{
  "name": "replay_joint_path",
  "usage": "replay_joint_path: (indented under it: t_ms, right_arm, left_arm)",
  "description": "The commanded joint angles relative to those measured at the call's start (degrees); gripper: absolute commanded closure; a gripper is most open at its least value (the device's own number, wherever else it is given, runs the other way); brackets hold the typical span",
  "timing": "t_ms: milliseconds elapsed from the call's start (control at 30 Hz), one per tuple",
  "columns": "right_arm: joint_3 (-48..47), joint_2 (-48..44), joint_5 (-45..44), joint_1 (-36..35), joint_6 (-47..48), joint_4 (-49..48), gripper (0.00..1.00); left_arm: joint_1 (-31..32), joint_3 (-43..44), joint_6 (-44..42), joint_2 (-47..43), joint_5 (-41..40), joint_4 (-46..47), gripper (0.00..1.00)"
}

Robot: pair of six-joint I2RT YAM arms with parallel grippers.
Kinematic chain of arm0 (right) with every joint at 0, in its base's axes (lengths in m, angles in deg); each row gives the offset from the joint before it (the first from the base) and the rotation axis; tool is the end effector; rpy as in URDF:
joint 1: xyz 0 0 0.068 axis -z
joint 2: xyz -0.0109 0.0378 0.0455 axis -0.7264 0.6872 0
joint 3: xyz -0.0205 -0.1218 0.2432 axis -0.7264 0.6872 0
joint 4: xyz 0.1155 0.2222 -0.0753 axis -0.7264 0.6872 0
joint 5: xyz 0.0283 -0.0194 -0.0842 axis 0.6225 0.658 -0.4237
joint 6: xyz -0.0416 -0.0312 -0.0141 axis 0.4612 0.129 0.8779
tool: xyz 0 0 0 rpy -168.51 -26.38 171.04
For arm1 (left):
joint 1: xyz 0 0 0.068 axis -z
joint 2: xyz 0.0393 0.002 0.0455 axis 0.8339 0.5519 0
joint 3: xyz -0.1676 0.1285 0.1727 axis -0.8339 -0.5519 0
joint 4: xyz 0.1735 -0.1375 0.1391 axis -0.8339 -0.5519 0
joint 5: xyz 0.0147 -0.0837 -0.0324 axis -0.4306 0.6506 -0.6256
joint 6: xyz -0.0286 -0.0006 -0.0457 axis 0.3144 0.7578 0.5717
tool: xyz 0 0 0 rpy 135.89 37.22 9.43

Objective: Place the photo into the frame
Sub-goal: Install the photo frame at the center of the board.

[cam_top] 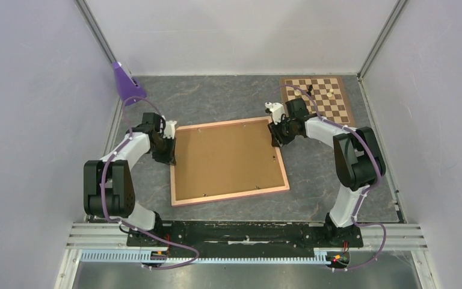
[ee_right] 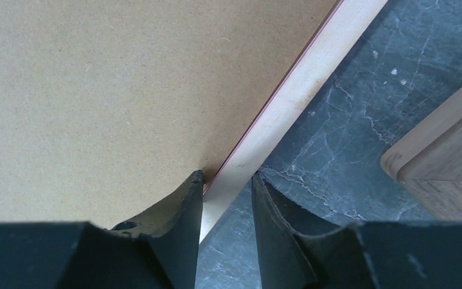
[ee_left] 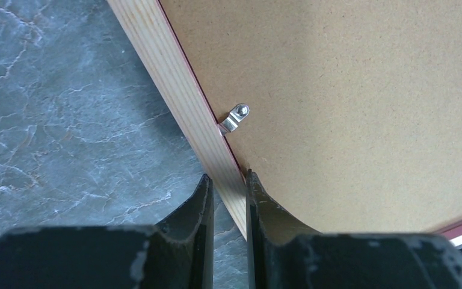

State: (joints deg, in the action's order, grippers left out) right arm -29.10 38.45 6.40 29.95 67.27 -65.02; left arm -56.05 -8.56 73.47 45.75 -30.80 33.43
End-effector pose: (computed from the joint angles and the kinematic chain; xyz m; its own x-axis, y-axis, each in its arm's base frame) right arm 0.3518 0.1182 0.1620 -0.6529 -0.4905 -0.5771 -0.6689 0.7309 0.1355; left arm 0.2734 -0.0097 0.1837 -0.9276 0.1662 -0.3347 0.2255 0.9631 -0.1468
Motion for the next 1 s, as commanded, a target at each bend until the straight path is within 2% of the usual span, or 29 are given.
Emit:
replay_joint_path:
  t_ms: [0, 200, 433, 667, 700, 800, 900, 967]
  right_arm:
    - [-3.1, 0.2, -1.7, -0.4, 3.0, -3.8, 0.59]
    - [-1.3, -3.3, -1.5, -0.4, 2.3, -2.5, 0.36]
    - [4.4, -9.0, -0.9, -0.4, 1.1, -0.5, 0.31]
    - [10.8, -14.6, -0.8, -0.4, 3.8, 3.1, 0.27]
    - [11.9, -15.0, -0.2, -0.4, 4.0, 3.1, 0.27]
    - [14.3, -15.1, 1.1, -0.5, 4.3, 2.3, 0.31]
    - [14.7, -13.7, 1.5, -0.4, 4.3, 1.3, 0.36]
    - [14.4, -12.8, 2.0, -0.4, 3.9, 0.3, 0.4]
  left_arm:
    - [1.0, 1.2, -6.8, 1.1, 5.5, 0.6, 0.98]
    - [1.1, 0.9, -4.9, 3.9, 4.1, 3.1, 0.98]
    - [1.2, 0.5, -2.0, 4.5, 0.6, 5.9, 0.98]
    - [1.2, 1.3, 1.0, 5.1, -0.6, 6.5, 0.98]
    - [1.2, 1.3, 1.3, 5.0, -0.7, 6.7, 0.96]
    - [1.2, 0.8, 1.8, 4.8, -0.6, 6.8, 0.81]
    - [1.2, 0.5, 1.7, 4.5, -0.4, 6.8, 0.62]
    - [1.2, 0.7, 1.7, 4.1, -0.1, 6.2, 0.54]
